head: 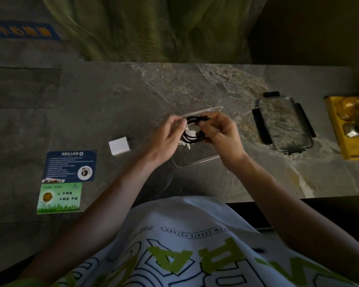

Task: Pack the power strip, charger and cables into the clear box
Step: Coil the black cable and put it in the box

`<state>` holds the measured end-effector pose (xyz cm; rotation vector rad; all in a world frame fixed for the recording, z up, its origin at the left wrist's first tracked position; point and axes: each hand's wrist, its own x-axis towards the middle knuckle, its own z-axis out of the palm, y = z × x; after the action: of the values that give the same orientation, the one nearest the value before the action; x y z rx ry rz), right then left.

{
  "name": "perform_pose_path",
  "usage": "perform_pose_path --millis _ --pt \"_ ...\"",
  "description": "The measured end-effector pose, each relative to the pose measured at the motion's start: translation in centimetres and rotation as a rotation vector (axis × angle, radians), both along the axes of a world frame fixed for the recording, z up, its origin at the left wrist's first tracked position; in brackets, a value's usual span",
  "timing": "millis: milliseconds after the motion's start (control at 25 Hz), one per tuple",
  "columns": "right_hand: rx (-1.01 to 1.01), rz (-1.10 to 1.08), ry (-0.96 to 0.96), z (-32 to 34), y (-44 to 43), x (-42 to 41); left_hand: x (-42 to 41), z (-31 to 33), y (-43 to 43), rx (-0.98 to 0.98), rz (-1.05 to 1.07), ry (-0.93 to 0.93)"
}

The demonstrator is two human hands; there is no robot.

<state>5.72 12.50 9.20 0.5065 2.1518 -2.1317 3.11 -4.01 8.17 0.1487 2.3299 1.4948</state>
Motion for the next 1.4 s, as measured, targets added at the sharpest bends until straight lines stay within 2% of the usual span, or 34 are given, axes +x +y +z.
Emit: perform_pose_path --millis 120,240,320,480,680,880,1160,1400 --pt "-0.036 -0.131 -0.059 -1.5 1.8 -0.5 -0.1 -2.1 0.2 -0.047 0.100 -0.033" --pt "-0.044 -0.247 -0.127 -3.6 3.8 -1.4 0.1 -5.9 -0.3 -0.271 0.172 -0.093" --pt "-0.012 -0.290 -0.178 -5.3 5.0 -2.1 0.5 -8.1 -0.4 -0.341 0.183 -0.216" --pt "0.110 -0.308 -0.251 -8.1 6.4 -3.8 1.0 -10.0 0.2 -0.265 0.161 -0.347" --pt "0.375 -0.243 -0.319 -11.0 7.3 -5.6 1.5 -9.3 0.5 -0.278 0.102 -0.345" --pt "0.512 -0.163 -0.346 -12.2 7.5 -6.7 1.3 -9.2 0.5 -0.270 0.091 -0.350" --pt "0.425 -0.294 -0.469 -14.3 6.7 -8.5 1.4 -9.5 0.4 -0.232 0.101 -0.324" --pt "0.481 -0.296 -0.469 -14.8 6.1 -9.2 1.3 -9.7 0.4 -0.250 0.069 -0.351"
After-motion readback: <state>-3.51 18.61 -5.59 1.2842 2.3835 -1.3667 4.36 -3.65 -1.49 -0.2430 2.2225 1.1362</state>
